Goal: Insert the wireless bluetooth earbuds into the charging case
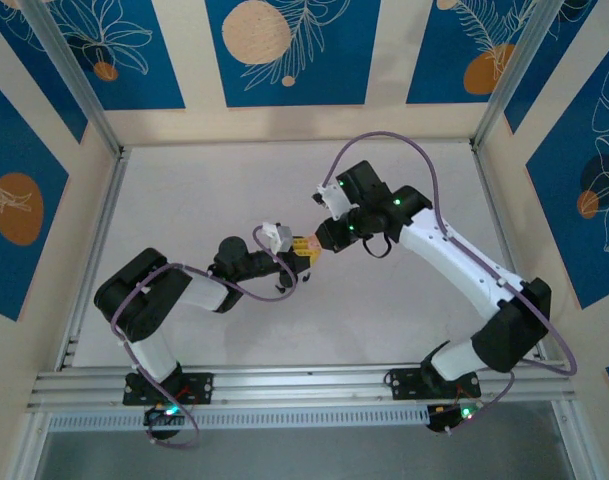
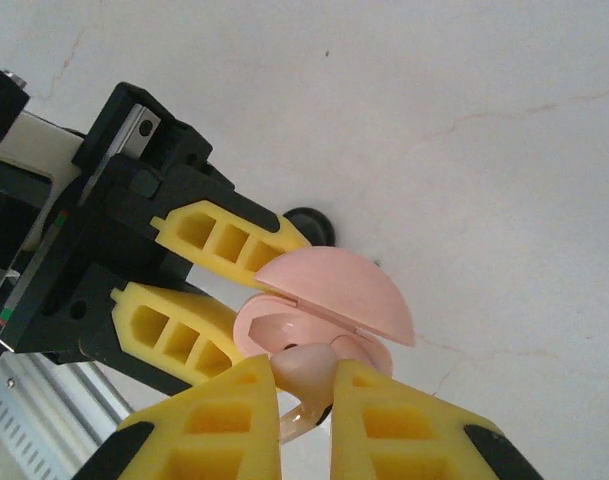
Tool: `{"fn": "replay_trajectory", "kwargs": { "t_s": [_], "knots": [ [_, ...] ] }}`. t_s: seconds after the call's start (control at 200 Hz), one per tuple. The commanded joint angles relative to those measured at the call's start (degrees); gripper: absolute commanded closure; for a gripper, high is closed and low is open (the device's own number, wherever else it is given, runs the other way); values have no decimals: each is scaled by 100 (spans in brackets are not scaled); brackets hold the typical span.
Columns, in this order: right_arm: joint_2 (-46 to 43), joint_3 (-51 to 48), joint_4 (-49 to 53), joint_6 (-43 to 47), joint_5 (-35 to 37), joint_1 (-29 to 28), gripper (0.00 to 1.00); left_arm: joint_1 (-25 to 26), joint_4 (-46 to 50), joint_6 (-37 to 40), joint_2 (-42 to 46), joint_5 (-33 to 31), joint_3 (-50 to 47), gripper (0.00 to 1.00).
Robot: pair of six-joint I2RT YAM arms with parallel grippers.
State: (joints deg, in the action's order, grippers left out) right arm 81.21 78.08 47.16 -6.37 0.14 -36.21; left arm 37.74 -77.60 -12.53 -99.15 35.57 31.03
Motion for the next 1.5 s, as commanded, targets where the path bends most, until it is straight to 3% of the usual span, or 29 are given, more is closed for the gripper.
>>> {"fn": "replay_trajectory", "kwargs": {
  "t_s": [0.0,0.415,1.375,1.495],
  "knots": [
    [-311,-372,-845,-12,135,30,85,-9,-295,-183,22,139,111,88],
    [-495,-942,-1790,127,231,-49,85,-6,-299,-482,18,177,246,88],
    [-800,-1304,-1368,804,457,-387,85,-37,-299,-1014,139,-99,408,88],
    [-843,-1326,-1380,813,285,-388,81,-36,-299,-992,151,-97,403,88]
  ]
}}
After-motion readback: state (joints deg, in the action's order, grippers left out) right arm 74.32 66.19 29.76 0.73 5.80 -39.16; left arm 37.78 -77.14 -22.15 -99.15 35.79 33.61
